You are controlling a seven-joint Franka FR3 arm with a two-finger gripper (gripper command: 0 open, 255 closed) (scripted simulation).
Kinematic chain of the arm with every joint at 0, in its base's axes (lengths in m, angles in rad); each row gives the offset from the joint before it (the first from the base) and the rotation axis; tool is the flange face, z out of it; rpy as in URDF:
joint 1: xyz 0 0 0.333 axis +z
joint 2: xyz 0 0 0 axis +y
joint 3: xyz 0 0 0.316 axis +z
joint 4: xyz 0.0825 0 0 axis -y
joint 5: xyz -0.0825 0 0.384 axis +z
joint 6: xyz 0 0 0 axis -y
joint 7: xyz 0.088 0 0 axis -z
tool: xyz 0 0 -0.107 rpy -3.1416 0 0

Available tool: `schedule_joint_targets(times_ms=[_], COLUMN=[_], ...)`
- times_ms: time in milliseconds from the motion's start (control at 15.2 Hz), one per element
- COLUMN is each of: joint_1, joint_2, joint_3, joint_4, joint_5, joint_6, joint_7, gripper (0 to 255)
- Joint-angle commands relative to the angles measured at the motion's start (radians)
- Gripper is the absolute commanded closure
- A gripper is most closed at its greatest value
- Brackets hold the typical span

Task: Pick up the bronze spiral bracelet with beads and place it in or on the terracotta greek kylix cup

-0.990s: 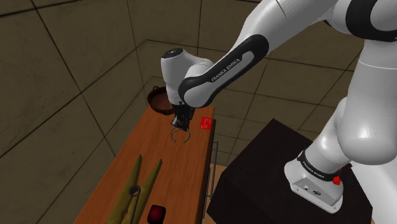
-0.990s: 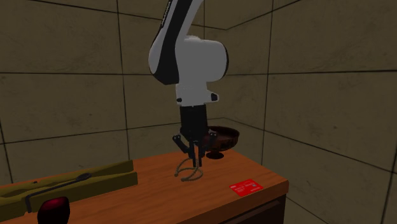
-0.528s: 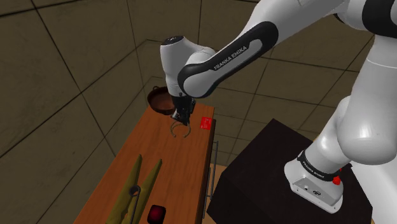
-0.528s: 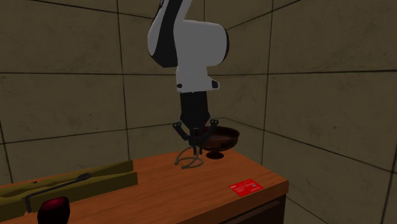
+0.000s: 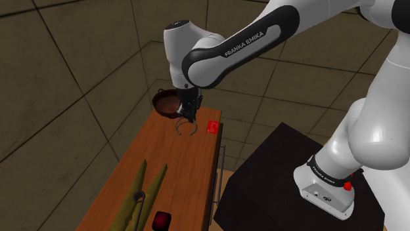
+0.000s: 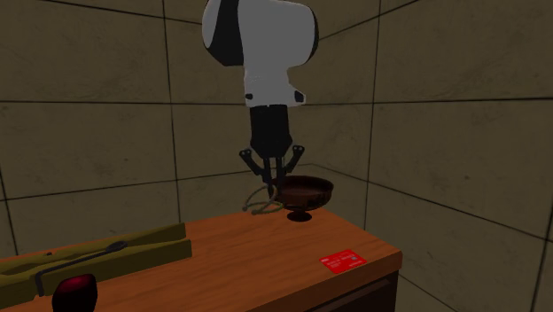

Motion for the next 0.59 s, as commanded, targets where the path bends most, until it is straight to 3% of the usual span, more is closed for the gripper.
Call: schedule_joint_targets(times_ms=[0,528], joint_1=[-0.002,-0.005], joint_2=[-0.016,-0.066], joint_3=[0.001,0.004], joint_4=[0.008,0.058], joint_5=[0.006,0.026], joint_6=[-0.024,-0.121], joint_7=[-0.006,-0.021], gripper=[255,255])
